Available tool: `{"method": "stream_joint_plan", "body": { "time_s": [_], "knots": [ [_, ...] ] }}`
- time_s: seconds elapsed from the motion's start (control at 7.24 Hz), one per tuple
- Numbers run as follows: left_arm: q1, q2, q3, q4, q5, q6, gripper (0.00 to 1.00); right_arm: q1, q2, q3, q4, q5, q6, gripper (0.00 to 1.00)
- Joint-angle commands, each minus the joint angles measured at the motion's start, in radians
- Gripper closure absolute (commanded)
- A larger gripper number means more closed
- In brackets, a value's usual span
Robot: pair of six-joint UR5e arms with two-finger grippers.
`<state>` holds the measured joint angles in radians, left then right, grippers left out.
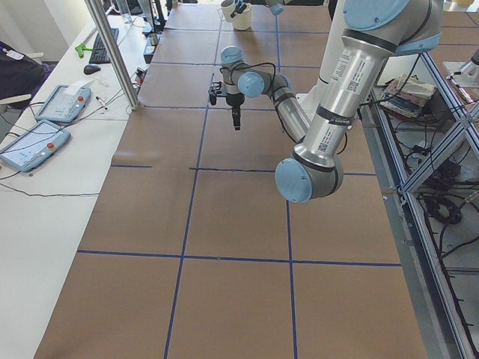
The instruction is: Left arm hands cup to right arm to dump lemon
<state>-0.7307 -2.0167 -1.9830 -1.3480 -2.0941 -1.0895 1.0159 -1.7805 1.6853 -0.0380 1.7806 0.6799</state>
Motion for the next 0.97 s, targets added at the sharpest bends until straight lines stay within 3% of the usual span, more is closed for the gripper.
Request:
{"method": "stream_joint_plan", "body": {
  "time_s": [0.0, 0.14, 0.28, 0.55, 0.83],
  "knots": [
    [0.001, -0.039, -0.002, 0.006, -0.006, -0.006, 0.0, -0.101, 0.16, -0.002, -0.072, -0.035, -0.01, 0.88],
    [0.001, -0.063, -0.002, 0.009, -0.012, -0.007, 0.0, -0.17, 0.243, -0.002, -0.153, -0.096, -0.058, 0.88],
    [-0.006, -0.068, -0.008, 0.013, -0.093, -0.01, 0.0, -0.233, 0.31, -0.01, -0.193, -0.119, -0.084, 0.88],
    [-0.018, -0.112, 0.003, 0.015, -0.122, -0.083, 0.0, -0.305, 0.441, -0.013, -0.336, -0.128, -0.12, 0.83],
    [-0.016, -0.21, 0.073, 0.0, -0.136, -0.275, 0.0, -0.478, 0.553, -0.01, -0.446, -0.368, -0.132, 0.8]
  ]
}}
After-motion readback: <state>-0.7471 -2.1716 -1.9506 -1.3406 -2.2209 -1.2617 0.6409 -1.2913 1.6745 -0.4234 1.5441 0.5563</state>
